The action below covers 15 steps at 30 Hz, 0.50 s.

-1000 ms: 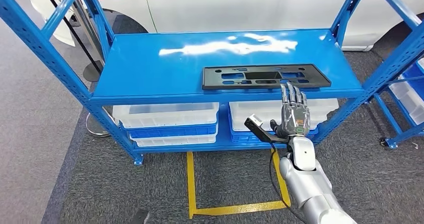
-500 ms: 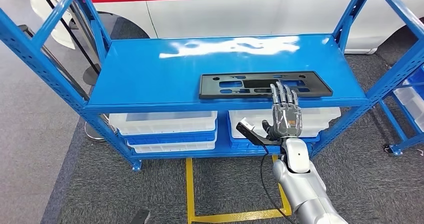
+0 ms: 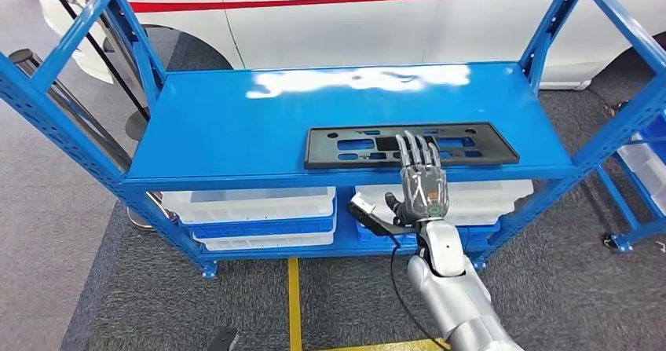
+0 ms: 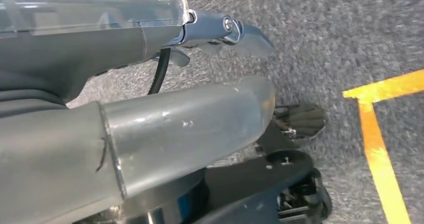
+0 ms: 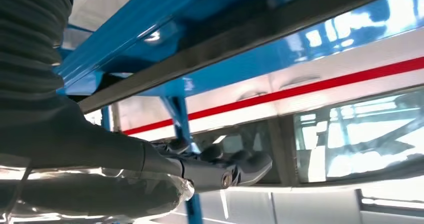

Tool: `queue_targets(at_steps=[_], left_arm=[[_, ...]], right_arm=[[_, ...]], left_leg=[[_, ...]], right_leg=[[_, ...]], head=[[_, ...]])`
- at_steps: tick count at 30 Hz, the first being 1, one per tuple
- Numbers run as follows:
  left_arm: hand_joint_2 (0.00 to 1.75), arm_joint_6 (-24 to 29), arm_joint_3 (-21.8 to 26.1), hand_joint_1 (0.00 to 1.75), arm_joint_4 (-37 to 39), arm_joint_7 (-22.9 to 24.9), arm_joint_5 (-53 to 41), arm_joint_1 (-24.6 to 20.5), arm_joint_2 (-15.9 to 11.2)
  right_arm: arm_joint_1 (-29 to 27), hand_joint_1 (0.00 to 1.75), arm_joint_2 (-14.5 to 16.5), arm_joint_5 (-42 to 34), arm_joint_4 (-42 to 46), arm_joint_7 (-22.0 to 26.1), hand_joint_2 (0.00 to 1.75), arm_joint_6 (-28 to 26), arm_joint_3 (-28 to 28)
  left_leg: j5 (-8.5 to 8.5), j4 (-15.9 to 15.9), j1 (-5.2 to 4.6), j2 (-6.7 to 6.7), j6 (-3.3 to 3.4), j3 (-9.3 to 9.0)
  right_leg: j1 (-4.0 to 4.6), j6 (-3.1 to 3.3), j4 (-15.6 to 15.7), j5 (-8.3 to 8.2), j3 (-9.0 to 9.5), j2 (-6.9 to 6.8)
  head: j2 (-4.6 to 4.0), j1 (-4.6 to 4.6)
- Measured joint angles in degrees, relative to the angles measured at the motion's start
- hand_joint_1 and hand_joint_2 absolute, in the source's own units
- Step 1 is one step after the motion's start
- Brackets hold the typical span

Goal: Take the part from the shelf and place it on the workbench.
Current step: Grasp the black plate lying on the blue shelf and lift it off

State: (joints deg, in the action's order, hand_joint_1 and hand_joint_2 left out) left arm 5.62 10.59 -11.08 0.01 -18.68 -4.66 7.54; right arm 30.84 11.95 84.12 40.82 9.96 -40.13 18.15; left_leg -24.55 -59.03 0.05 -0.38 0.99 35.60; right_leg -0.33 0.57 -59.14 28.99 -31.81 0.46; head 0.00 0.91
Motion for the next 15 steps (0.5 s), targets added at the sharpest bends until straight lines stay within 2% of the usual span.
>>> queue_targets(at_steps=[2,3,4,6,7,8,9,11,12,13,15], left_arm=[[0.0,0.0,0.02,0.0,0.0,0.01,-0.07,0.1,0.03],[0.0,0.01,0.03,0.0,0.0,0.01,-0.11,0.1,0.04],[0.0,0.01,0.04,0.0,0.0,0.01,-0.17,0.06,0.06],[0.0,0.01,0.06,0.0,0.0,0.01,-0.39,-0.09,0.1],[0.0,0.01,0.07,0.0,0.0,0.02,-0.5,-0.1,0.12],[0.0,0.0,0.08,0.0,0.0,0.03,-0.6,-0.04,0.15],[0.0,-0.01,0.09,0.0,0.0,0.05,-0.66,0.03,0.19],[0.0,-0.03,0.1,0.0,0.01,0.08,-0.81,0.11,0.31],[0.0,-0.05,0.12,0.0,0.01,0.08,-0.91,0.04,0.36],[0.0,-0.09,0.13,0.0,0.02,0.08,-1.0,-0.08,0.39],[0.0,-0.22,0.2,0.0,0.02,0.08,-1.14,-0.25,0.39]], right_arm=[[-0.18,0.0,0.32,-0.17,0.17,0.25,1.75,-0.01,0.6],[-0.19,0.0,0.42,-0.28,0.26,0.39,1.75,-0.02,0.9],[-0.25,0.0,0.47,-0.42,0.32,0.51,1.75,-0.02,1.2],[-0.65,0.0,0.47,-0.73,0.36,0.72,1.75,-0.02,1.83],[-0.98,0.0,0.47,-0.84,0.36,0.8,1.75,-0.02,2.13],[-1.27,0.0,0.46,-0.92,0.36,0.86,1.75,-0.02,2.47],[-1.46,0.0,0.47,-0.98,0.36,0.89,1.75,-0.02,2.85],[-1.56,0.0,0.47,-1.1,0.3,0.87,1.75,-0.02,3.66],[-1.54,0.0,0.47,-1.15,0.22,0.8,1.75,-0.01,4.03],[-1.53,0.0,0.46,-1.23,0.03,0.68,1.75,0.01,4.41],[-1.5,0.0,0.46,-1.67,-0.71,0.2,1.75,0.02,5.13]], left_leg=[[-0.06,0.86,0.39,0.03,0.29,-0.59],[-0.06,1.3,0.58,0.07,0.51,-1.0],[-0.11,1.6,0.74,0.11,0.74,-1.37],[-0.48,1.63,0.73,0.1,1.03,-1.71],[-0.73,1.58,0.73,0.08,1.06,-1.9],[-1.03,1.52,0.74,0.05,1.0,-2.2],[-1.39,1.42,0.77,0.02,0.89,-2.59],[-2.33,1.06,0.8,-0.02,0.44,-3.37],[-2.81,0.76,0.75,-0.04,0.09,-3.57],[-3.14,0.56,0.68,-0.07,-0.31,-3.64],[-3.42,0.53,0.62,-0.09,-1.01,-3.69]], right_leg=[[0.01,-0.59,-0.44,0.53,-0.04,-0.13],[0.02,-0.87,-1.97,1.37,-0.71,-0.18],[-0.04,-1.14,-4.77,2.63,-2.15,-0.22],[-0.22,-1.52,-12.36,5.34,-6.65,-0.22],[-0.35,-1.69,-15.13,5.7,-8.64,-0.23],[-0.51,-1.82,-15.86,4.85,-9.68,-0.25],[-0.68,-1.92,-14.38,2.87,-9.58,-0.27],[-0.94,-2.01,-7.25,-2.02,-6.99,-0.35],[-0.89,-1.89,-4.06,-3.31,-5.68,-0.35],[-0.79,-1.68,-2.13,-3.79,-4.87,-0.32],[-0.49,-0.99,-1.32,-3.3,-4.56,-0.17]], head=[[0.0,-0.04],[0.0,-0.05],[0.0,-0.08],[0.0,-0.1],[0.0,-0.1],[0.0,-0.1],[0.0,-0.1],[0.0,-0.1],[0.0,-0.11],[0.0,-0.1],[0.0,-0.09]])
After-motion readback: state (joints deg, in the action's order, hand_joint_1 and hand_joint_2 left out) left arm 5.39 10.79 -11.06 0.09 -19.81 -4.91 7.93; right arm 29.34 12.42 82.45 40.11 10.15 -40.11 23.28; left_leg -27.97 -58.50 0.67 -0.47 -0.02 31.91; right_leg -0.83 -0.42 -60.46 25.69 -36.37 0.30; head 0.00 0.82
